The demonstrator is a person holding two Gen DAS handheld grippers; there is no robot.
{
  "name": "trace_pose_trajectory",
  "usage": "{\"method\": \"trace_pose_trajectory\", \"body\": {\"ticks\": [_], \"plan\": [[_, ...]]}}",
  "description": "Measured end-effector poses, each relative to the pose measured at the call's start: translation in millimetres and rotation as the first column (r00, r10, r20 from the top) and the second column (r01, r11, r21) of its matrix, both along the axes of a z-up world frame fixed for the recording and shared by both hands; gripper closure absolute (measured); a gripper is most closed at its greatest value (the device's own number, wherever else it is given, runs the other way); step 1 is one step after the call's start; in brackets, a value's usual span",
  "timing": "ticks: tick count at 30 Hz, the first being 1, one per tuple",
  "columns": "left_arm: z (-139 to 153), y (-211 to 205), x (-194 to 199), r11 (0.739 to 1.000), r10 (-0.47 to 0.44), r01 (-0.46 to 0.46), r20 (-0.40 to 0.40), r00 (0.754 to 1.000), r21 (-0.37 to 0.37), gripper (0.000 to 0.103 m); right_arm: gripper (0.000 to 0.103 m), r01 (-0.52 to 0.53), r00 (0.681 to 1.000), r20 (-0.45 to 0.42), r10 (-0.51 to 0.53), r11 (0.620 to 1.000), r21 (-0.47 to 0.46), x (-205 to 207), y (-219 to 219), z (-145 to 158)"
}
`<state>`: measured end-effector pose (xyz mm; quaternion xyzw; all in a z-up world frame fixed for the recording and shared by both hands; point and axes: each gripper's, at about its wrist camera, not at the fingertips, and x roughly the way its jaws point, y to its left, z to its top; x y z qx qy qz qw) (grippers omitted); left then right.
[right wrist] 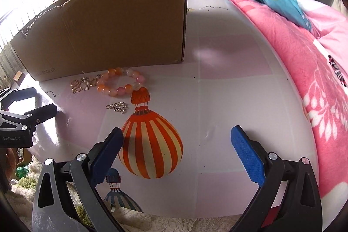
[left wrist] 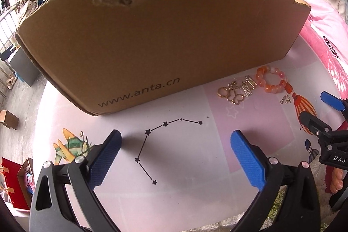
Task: Organize jewelry
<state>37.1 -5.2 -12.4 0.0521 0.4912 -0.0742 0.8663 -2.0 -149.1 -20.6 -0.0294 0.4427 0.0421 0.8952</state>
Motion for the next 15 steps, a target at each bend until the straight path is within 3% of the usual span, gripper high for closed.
{"method": "trace_pose_trajectory", "body": {"ticks": [15], "plan": [[0.0,5.4,-4.4,1.0,0.012,-0.012,0.021,1.0,-0.007,0.004,0.008,0.001,1.0,-0.007,-0.001,1.0,0.003,1.1,-2.9,-0.1]]}}
